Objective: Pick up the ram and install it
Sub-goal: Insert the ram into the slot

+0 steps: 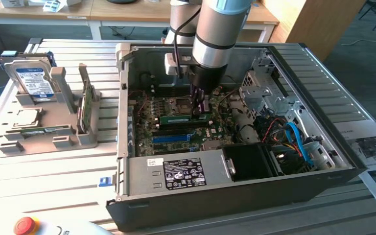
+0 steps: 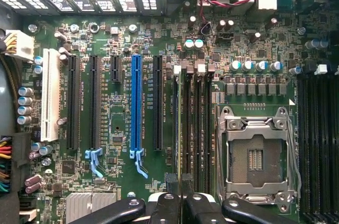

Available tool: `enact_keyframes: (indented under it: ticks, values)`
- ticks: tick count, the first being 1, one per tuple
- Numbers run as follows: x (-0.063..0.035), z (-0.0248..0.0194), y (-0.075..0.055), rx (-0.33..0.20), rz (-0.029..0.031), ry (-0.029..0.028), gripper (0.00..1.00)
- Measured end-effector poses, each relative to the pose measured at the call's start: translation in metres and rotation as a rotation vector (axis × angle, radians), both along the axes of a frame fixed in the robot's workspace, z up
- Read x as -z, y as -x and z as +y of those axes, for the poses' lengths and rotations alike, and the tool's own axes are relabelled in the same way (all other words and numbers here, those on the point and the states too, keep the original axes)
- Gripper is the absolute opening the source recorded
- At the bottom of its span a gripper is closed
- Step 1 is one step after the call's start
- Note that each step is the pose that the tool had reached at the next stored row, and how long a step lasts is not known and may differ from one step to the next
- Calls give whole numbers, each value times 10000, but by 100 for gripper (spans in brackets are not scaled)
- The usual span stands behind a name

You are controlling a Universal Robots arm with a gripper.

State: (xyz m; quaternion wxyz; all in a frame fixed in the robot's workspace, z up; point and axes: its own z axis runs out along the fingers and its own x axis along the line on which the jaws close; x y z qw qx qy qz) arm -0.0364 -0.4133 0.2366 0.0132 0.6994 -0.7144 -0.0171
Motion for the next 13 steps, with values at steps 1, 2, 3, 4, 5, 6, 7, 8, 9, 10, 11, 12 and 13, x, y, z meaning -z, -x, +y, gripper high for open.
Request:
enact_keyframes:
  ticks: [1, 2, 3, 4, 5, 6, 7, 8, 9, 10, 11, 12, 13]
  values:
    - [0, 0, 0, 1, 0, -1, 12]
    - [0, 0, 0, 1, 0, -1, 12]
    - [1, 0, 0, 1, 0, -2, 12]
    - [4, 0, 0, 1, -1, -3, 12]
    - [8, 0, 0, 1, -1, -4, 12]
    - [11, 0, 0, 1, -1, -3, 12]
    - [14, 0, 0, 1, -1, -2, 12]
    - [18, 0, 0, 1, -2, -1, 12]
    - [22, 0, 0, 1, -2, -1, 12]
    - [26, 0, 0, 1, -2, -1, 12]
    - [30, 0, 0, 1, -2, -1, 12]
    - [33, 0, 0, 1, -1, 0, 12]
    - [37, 0, 0, 1, -1, -1, 12]
